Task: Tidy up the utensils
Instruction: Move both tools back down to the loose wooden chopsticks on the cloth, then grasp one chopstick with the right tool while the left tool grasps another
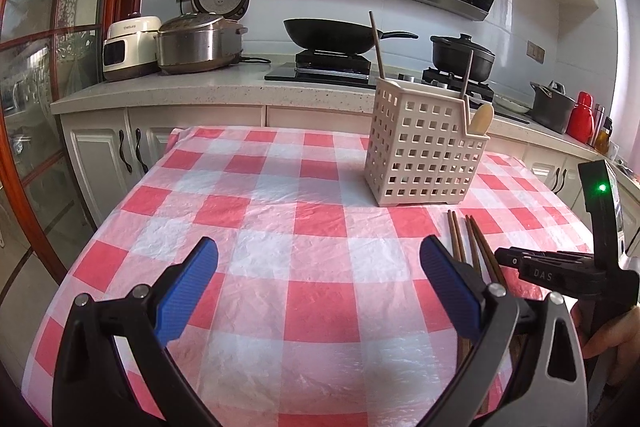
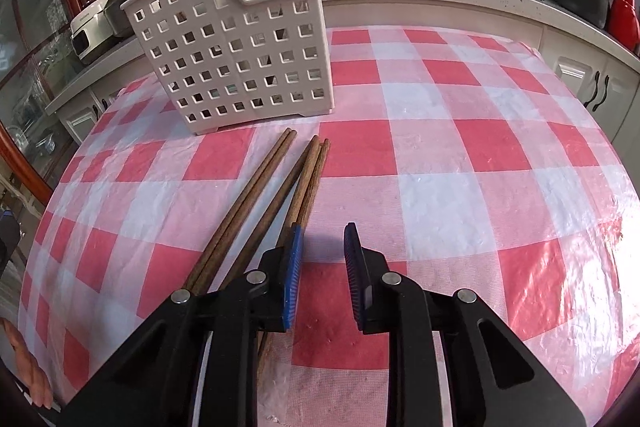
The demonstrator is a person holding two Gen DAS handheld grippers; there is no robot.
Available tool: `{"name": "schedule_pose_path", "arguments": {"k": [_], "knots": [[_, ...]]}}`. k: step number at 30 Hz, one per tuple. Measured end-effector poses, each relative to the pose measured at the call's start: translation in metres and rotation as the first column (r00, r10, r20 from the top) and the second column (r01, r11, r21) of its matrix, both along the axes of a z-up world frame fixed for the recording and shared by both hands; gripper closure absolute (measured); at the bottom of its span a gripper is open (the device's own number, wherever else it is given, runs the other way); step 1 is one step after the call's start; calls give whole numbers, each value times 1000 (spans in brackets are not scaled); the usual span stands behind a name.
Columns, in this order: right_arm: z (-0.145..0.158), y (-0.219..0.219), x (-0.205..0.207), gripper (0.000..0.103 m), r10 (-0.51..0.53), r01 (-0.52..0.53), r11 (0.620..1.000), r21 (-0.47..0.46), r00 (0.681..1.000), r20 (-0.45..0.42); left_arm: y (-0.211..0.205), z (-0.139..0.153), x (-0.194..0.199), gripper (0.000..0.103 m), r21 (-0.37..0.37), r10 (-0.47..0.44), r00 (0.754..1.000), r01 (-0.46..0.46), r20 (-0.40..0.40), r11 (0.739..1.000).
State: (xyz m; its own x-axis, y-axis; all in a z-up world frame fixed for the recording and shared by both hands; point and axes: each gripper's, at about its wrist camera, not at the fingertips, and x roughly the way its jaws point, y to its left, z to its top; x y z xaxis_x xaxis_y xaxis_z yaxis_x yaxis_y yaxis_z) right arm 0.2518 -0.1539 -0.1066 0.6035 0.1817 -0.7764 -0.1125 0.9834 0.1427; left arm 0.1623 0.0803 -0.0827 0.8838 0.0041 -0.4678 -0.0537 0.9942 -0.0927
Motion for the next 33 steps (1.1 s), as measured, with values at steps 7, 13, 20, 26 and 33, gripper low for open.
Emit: {"name": "schedule_pose_path", "arguments": {"k": [7,13,20,26,33], "knots": [[10,6,-2,81,-2,2,1000,-5,999,38,13,-3,-2,5,-18,20,1000,-20,-3,1000],[2,23,1,91,60,-59,997,-38,998,3,14,-4,-3,5,-27,17,1000,-17,-6,999],[5,5,0,96,27,-28,1000,8,1000,11,17,-5,-5,5,-19,25,1000,-25,-5,1000],[1,-13,1,96,-17,17,1000,-20,1000,-8,15,-8,-4,5,-15,23,1000,-23,-12,1000],[-1,-17,11,95,-3,2,999,-34,999,-45,12,-10,-2,5,-6,20,1000,-20,-20,1000]]}}
